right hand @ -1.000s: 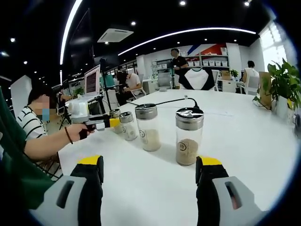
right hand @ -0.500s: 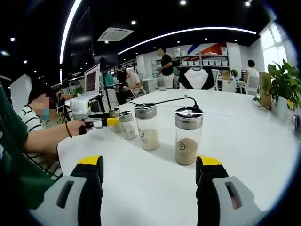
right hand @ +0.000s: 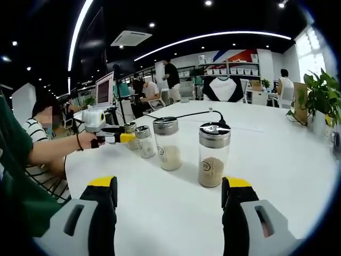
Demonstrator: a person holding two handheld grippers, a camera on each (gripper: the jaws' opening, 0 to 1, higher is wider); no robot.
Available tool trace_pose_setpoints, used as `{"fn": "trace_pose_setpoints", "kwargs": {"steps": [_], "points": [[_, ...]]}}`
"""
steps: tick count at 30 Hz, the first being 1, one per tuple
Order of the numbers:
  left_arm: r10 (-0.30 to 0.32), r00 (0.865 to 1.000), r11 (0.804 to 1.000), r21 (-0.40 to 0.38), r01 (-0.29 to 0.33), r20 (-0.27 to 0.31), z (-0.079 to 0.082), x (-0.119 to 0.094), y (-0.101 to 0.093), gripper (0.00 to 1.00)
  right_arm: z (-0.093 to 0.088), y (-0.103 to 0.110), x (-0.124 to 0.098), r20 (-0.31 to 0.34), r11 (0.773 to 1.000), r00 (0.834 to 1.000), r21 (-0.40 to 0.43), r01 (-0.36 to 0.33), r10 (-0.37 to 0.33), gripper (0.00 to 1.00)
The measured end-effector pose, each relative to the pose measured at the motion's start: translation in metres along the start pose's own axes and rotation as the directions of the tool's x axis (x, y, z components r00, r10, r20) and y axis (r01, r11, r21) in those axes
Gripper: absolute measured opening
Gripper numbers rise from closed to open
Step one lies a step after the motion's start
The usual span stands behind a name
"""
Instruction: Rotate the seasoning bottle until the label or dispensing opening points toward the visible target arrow and the bottle remains upright within the marked orientation range
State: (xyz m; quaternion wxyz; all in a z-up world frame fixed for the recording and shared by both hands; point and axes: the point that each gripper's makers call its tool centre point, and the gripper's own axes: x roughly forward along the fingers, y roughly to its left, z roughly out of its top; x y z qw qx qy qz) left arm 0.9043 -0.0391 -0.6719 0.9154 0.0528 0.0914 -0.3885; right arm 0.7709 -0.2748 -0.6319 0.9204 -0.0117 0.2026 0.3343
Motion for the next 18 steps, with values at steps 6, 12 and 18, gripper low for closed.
{"fn": "trace_pose_setpoints", "kwargs": {"steps": [6, 12, 18], "points": [[-0.081, 0.997, 0.996, 0.033, 0.082, -0.009, 0.0001, 0.0006, -0.0032, 0.34, -0.0007, -0.0011, -0.0004, -0.002, 1.0, 1.0, 0.001, 0.003, -0.003, 0.81], [-0.128, 0.992, 0.991, 0.036, 0.128, -0.007, 0.0001, 0.0013, -0.0051, 0.34, -0.0013, -0.0023, -0.0015, -0.001, 1.0, 1.0, 0.004, 0.008, -0.008, 0.81], [-0.16, 0.987, 0.986, 0.045, 0.161, -0.016, 0.0001, 0.001, -0.0077, 0.34, -0.0028, -0.0034, -0.0023, -0.002, 1.0, 1.0, 0.009, 0.011, -0.01, 0.81]]}}
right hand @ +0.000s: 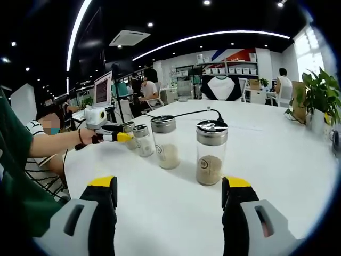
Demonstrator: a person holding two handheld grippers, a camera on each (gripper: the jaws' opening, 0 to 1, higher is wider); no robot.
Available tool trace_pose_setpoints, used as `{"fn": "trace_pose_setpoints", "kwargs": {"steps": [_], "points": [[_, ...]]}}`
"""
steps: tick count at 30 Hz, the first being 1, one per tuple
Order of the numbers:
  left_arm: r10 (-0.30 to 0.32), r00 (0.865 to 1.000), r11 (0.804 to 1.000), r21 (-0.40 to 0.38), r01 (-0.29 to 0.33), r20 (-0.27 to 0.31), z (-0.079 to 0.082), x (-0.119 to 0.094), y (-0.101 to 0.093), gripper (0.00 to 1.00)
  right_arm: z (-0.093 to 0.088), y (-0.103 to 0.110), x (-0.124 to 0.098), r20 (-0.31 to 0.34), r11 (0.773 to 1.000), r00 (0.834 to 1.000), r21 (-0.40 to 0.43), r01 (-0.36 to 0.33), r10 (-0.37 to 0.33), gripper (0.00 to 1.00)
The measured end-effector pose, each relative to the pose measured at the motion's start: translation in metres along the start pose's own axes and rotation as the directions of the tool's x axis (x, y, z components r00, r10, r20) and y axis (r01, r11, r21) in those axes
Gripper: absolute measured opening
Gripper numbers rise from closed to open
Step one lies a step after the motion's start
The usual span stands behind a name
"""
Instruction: Rotate the seasoning bottle until the label or dispensing opening points toward the visible target arrow and the bottle remains upright within the marked orientation range
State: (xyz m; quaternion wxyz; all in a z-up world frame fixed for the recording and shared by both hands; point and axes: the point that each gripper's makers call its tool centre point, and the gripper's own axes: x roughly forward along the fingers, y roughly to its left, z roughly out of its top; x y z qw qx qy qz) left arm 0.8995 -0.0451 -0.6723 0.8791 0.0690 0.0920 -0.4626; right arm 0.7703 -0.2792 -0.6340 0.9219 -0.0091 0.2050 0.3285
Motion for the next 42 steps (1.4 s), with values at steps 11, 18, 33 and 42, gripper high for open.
{"fn": "trace_pose_setpoints", "kwargs": {"steps": [11, 18, 33, 42], "points": [[-0.012, 1.0, 1.0, -0.004, 0.012, 0.003, 0.0, -0.002, -0.003, 0.34, 0.0, -0.001, -0.001, 0.002, 1.0, 1.0, 0.004, 0.004, -0.004, 0.81], [-0.022, 1.0, 0.999, -0.026, 0.022, 0.0, -0.002, -0.001, -0.003, 0.34, 0.002, -0.001, -0.001, 0.005, 1.0, 1.0, -0.001, 0.005, -0.005, 0.81], [0.032, 0.999, 0.999, -0.019, -0.032, 0.009, -0.003, -0.004, 0.005, 0.54, 0.003, -0.003, -0.002, 0.003, 1.0, 1.0, -0.002, 0.012, -0.012, 0.81], [0.072, 0.997, 0.997, -0.01, -0.071, 0.021, 0.01, -0.016, 0.001, 0.71, 0.003, -0.005, -0.002, 0.004, 1.0, 1.0, 0.002, 0.014, -0.014, 0.81]]}}
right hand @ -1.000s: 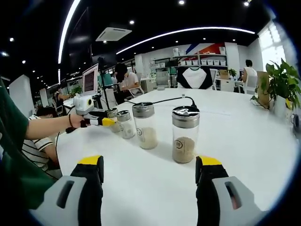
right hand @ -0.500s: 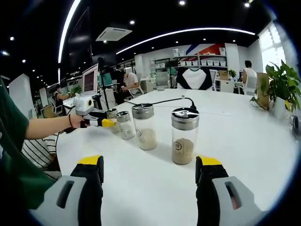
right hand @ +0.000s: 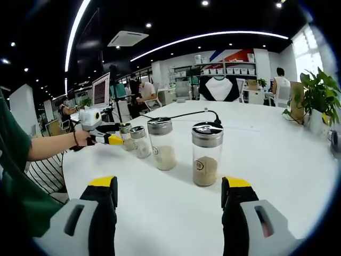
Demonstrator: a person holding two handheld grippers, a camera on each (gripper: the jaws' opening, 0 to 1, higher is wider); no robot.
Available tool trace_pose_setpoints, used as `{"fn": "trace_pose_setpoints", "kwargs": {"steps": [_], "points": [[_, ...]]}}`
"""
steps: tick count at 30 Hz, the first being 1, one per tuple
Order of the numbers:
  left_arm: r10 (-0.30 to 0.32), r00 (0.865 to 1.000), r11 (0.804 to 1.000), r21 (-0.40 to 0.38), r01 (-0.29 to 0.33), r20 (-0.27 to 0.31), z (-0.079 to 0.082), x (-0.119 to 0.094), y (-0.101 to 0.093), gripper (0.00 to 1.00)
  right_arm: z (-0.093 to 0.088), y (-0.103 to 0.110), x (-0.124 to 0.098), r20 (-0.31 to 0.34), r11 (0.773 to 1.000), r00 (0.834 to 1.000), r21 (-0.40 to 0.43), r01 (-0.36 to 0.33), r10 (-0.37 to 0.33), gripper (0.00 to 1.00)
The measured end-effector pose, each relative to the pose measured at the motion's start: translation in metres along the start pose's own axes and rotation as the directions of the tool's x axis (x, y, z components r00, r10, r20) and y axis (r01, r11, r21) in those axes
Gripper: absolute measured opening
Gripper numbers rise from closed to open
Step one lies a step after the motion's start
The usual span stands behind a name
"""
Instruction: Rotate the seasoning bottle until the label or dispensing opening points toward the visible target arrow and the bottle remains upright within the marked orientation range
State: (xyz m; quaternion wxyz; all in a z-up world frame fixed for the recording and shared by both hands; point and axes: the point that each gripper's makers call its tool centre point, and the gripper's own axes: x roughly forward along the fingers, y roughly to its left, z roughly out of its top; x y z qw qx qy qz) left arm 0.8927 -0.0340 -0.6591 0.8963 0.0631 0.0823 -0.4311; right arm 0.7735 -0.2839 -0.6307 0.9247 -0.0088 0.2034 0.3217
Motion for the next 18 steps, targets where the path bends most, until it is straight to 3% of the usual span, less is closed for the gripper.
{"fn": "trace_pose_setpoints", "kwargs": {"steps": [5, 7, 10, 12, 13, 14, 18], "points": [[0.056, 0.998, 0.998, -0.025, -0.056, -0.008, 0.001, -0.006, -0.002, 0.81, 0.003, 0.005, 0.0, 0.015, 1.0, 1.0, -0.008, -0.018, 0.018, 0.81], [0.086, 0.995, 0.996, -0.025, -0.087, -0.046, -0.004, -0.012, 0.001, 0.82, 0.004, 0.005, 0.0, 0.017, 1.0, 1.0, -0.012, -0.017, 0.017, 0.82], [0.128, 0.991, 0.991, -0.044, -0.126, 0.039, 0.007, -0.02, 0.001, 0.85, 0.004, 0.002, -0.001, 0.024, 1.0, 1.0, -0.002, -0.008, 0.008, 0.82], [0.148, 0.989, 0.988, -0.047, -0.148, 0.007, 0.004, -0.024, -0.003, 0.87, 0.003, 0.0, -0.001, 0.017, 1.0, 1.0, -0.005, 0.0, 0.0, 0.82], [0.17, 0.985, 0.984, -0.043, -0.172, -0.04, -0.001, -0.027, -0.004, 0.87, 0.002, 0.0, -0.002, 0.014, 1.0, 1.0, -0.008, 0.001, -0.001, 0.81], [0.202, 0.978, 0.979, -0.004, -0.202, -0.044, 0.003, -0.03, -0.005, 0.89, 0.002, -0.001, -0.002, 0.012, 1.0, 1.0, -0.012, 0.003, -0.003, 0.81], [0.23, 0.972, 0.973, -0.047, -0.227, 0.05, 0.027, -0.04, -0.016, 0.92, 0.003, -0.004, -0.004, 0.016, 1.0, 1.0, -0.012, 0.015, -0.015, 0.81]]}}
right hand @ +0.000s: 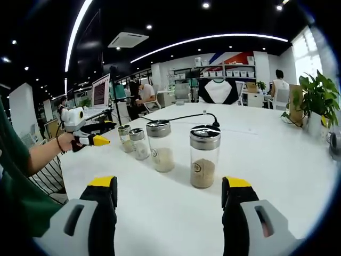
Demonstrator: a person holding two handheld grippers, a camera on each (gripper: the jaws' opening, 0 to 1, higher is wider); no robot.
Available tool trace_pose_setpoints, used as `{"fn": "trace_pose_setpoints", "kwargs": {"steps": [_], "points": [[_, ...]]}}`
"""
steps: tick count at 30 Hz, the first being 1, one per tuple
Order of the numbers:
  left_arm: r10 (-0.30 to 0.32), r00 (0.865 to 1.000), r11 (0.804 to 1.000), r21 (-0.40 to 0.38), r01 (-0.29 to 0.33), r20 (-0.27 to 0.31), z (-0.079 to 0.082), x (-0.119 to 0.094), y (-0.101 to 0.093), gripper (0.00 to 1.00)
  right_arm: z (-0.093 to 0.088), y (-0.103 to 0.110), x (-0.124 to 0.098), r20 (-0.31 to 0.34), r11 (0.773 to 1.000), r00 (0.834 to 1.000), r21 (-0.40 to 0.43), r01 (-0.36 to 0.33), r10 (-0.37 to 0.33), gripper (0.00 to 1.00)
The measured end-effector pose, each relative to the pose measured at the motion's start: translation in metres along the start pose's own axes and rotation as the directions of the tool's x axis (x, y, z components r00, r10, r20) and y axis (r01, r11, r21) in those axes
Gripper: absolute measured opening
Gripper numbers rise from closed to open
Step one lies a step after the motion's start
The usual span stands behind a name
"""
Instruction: Rotate the seasoning bottle until the label or dispensing opening points toward the visible target arrow and the bottle remains upright within the marked orientation range
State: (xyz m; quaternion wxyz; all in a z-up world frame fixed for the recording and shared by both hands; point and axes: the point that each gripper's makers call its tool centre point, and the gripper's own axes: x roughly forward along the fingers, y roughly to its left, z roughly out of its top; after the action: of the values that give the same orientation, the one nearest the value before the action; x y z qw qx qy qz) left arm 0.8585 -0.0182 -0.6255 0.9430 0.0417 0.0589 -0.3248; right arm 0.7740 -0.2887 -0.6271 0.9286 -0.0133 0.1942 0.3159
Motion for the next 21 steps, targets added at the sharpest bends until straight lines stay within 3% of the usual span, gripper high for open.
{"fn": "trace_pose_setpoints", "kwargs": {"steps": [4, 12, 15, 21], "points": [[0.03, 0.999, 0.999, 0.032, -0.031, 0.03, 0.016, -0.008, -0.007, 0.96, -0.001, 0.001, 0.0, -0.006, 1.0, 1.0, -0.013, 0.003, -0.003, 0.82], [0.101, 0.993, 0.995, 0.003, -0.102, 0.063, 0.039, -0.026, -0.023, 1.0, 0.003, 0.002, -0.001, 0.011, 1.0, 1.0, -0.022, 0.009, -0.009, 0.82], [0.167, 0.984, 0.986, 0.01, -0.168, 0.057, 0.044, -0.035, -0.023, 1.0, 0.003, 0.002, -0.003, 0.019, 1.0, 1.0, -0.02, 0.016, -0.016, 0.82], [0.223, 0.97, 0.974, 0.006, -0.224, 0.092, 0.052, -0.043, -0.035, 1.0, 0.005, -0.001, -0.005, 0.039, 0.999, 0.999, -0.022, 0.037, -0.036, 0.82]]}}
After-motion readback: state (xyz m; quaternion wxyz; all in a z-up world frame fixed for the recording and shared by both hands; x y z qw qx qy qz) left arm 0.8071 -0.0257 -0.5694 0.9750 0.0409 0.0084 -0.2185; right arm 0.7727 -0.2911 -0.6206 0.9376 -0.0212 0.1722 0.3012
